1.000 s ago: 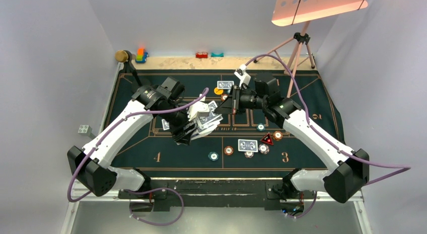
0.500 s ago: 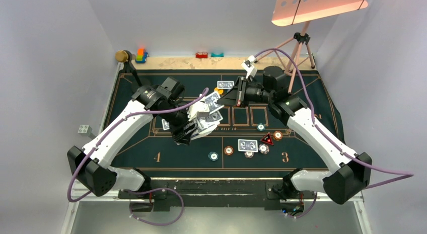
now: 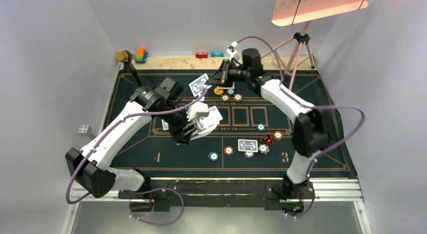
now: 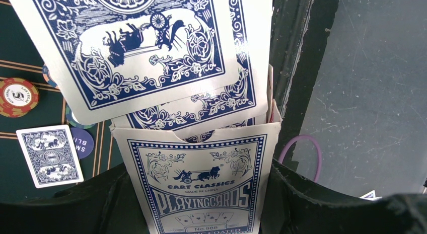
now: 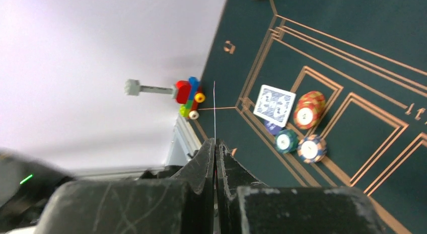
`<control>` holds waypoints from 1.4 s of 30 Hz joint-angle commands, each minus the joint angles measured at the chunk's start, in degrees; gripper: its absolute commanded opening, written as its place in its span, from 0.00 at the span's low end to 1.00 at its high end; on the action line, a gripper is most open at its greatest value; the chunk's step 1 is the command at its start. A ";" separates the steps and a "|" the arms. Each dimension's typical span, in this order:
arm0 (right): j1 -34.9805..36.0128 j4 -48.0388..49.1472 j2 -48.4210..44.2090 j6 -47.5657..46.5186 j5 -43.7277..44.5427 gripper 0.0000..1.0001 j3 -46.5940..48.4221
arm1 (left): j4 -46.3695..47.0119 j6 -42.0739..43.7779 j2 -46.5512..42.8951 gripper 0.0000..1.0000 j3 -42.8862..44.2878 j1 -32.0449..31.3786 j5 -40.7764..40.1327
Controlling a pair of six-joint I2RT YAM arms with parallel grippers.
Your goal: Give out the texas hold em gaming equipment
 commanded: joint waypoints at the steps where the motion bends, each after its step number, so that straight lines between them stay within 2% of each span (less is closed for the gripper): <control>1: 2.00 4.36 14.37 -0.04 -2.96 0.00 5.36 | -0.53 -0.18 -2.11 0.00 0.99 -0.06 2.68; 11: 11.64 4.36 34.98 1.53 -2.05 0.00 19.59 | -1.60 -0.22 -2.58 0.00 2.06 -0.04 2.67; 20: 12.88 4.01 40.70 1.82 -1.06 0.00 26.20 | -1.85 -0.27 -2.59 0.00 2.05 -0.03 2.50; 22: 12.92 2.77 41.45 0.90 -0.74 0.15 27.08 | -2.01 -0.31 -2.67 0.00 1.99 -0.08 2.51; 24: 12.93 0.91 42.39 0.01 -0.68 0.37 28.56 | -1.89 -0.35 -2.70 0.00 1.92 -0.08 2.50; 26: 12.92 -1.95 43.03 -1.16 -0.45 0.50 30.15 | -1.78 -0.43 -2.59 0.00 1.88 -0.06 2.49; 30: 12.43 -5.05 41.02 -3.48 1.02 0.60 30.24 | -1.82 -0.44 -2.62 0.00 1.96 -0.07 2.44; 34: 9.90 -3.19 33.88 -3.68 1.86 0.71 25.09 | -1.82 -0.35 -2.77 0.00 1.75 -0.04 2.42; 37: 7.65 -5.34 27.93 -5.88 3.65 0.80 22.56 | -1.78 -0.27 -2.88 0.00 1.54 -0.04 2.42; 42: 3.92 -8.96 17.91 -8.25 5.55 0.85 17.22 | -1.59 -0.35 -2.98 0.00 1.57 -0.05 2.55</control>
